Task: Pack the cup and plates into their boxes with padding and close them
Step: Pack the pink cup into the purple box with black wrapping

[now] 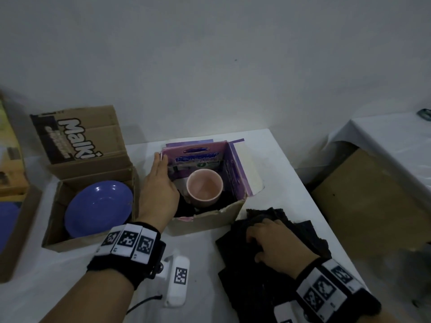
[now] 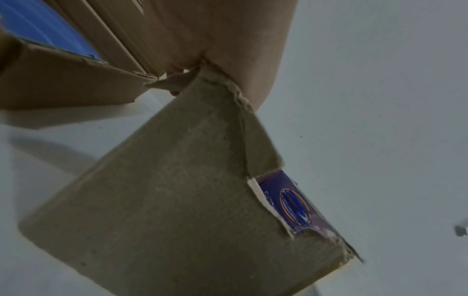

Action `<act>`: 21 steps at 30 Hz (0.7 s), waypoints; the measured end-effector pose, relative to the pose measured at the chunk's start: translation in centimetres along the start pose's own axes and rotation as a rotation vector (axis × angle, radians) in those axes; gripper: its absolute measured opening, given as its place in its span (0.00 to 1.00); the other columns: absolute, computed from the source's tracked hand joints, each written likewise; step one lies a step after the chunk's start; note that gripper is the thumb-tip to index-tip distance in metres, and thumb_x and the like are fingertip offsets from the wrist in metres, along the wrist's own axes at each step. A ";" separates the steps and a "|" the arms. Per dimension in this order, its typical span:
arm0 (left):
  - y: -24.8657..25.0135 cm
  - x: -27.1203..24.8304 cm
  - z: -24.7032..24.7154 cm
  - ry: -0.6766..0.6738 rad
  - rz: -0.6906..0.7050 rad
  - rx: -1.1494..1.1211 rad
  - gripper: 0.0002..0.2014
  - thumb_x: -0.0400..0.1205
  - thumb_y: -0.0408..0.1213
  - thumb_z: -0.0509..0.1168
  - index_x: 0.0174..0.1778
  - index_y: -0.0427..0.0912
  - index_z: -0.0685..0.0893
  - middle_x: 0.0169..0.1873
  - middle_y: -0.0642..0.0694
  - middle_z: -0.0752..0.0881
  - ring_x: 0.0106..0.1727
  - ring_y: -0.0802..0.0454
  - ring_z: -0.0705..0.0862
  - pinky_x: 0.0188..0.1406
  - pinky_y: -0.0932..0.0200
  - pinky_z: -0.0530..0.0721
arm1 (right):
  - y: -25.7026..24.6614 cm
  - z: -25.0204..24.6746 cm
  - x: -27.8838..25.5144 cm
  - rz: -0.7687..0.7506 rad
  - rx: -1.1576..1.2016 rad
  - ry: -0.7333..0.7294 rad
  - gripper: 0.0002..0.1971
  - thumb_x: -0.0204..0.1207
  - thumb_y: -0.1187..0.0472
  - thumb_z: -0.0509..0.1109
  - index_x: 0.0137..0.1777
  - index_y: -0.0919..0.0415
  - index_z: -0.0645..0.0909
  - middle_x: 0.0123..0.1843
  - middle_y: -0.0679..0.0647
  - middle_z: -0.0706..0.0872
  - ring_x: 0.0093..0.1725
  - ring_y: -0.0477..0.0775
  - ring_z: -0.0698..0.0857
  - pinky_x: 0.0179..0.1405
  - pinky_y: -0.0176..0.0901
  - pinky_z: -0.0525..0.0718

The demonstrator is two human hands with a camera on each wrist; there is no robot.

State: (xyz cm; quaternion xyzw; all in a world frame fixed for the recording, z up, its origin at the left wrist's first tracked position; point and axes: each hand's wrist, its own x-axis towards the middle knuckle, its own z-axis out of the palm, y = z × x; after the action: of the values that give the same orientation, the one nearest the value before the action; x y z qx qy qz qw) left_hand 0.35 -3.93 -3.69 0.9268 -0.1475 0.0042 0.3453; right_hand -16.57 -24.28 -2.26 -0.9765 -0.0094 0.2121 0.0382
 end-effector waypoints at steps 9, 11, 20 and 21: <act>0.1 0.0 -0.2 0.004 0.007 -0.046 0.32 0.81 0.23 0.53 0.82 0.43 0.58 0.83 0.48 0.53 0.78 0.43 0.65 0.76 0.53 0.65 | -0.4 -5.2 -1.8 -0.154 0.289 0.244 0.15 0.70 0.51 0.72 0.36 0.49 0.65 0.31 0.43 0.73 0.31 0.44 0.73 0.33 0.41 0.72; 0.1 0.0 -0.2 0.003 0.003 -0.059 0.32 0.81 0.23 0.53 0.82 0.43 0.58 0.83 0.48 0.53 0.79 0.44 0.64 0.76 0.53 0.64 | -0.8 -6.6 -2.1 -0.194 0.327 0.291 0.15 0.71 0.57 0.69 0.38 0.48 0.62 0.28 0.45 0.71 0.28 0.45 0.71 0.29 0.42 0.70; -0.1 0.1 -0.1 0.003 -0.014 -0.082 0.34 0.80 0.22 0.53 0.82 0.45 0.57 0.83 0.49 0.53 0.79 0.44 0.64 0.77 0.52 0.65 | -1.8 -9.9 0.4 -0.067 0.618 0.854 0.35 0.66 0.53 0.79 0.65 0.45 0.59 0.58 0.46 0.77 0.52 0.44 0.80 0.52 0.37 0.79; -0.1 0.1 -0.1 0.003 -0.015 -0.089 0.33 0.80 0.22 0.53 0.82 0.45 0.57 0.83 0.49 0.53 0.79 0.44 0.64 0.77 0.51 0.65 | -1.7 -9.9 1.0 -0.068 0.622 0.915 0.36 0.66 0.58 0.79 0.67 0.46 0.59 0.62 0.50 0.74 0.57 0.47 0.79 0.56 0.38 0.79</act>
State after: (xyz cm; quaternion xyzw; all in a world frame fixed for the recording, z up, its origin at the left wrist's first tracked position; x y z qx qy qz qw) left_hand 0.45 -3.82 -3.69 0.9115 -0.1402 -0.0037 0.3865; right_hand -11.59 -23.21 6.47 -0.9109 0.0398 -0.2421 0.3316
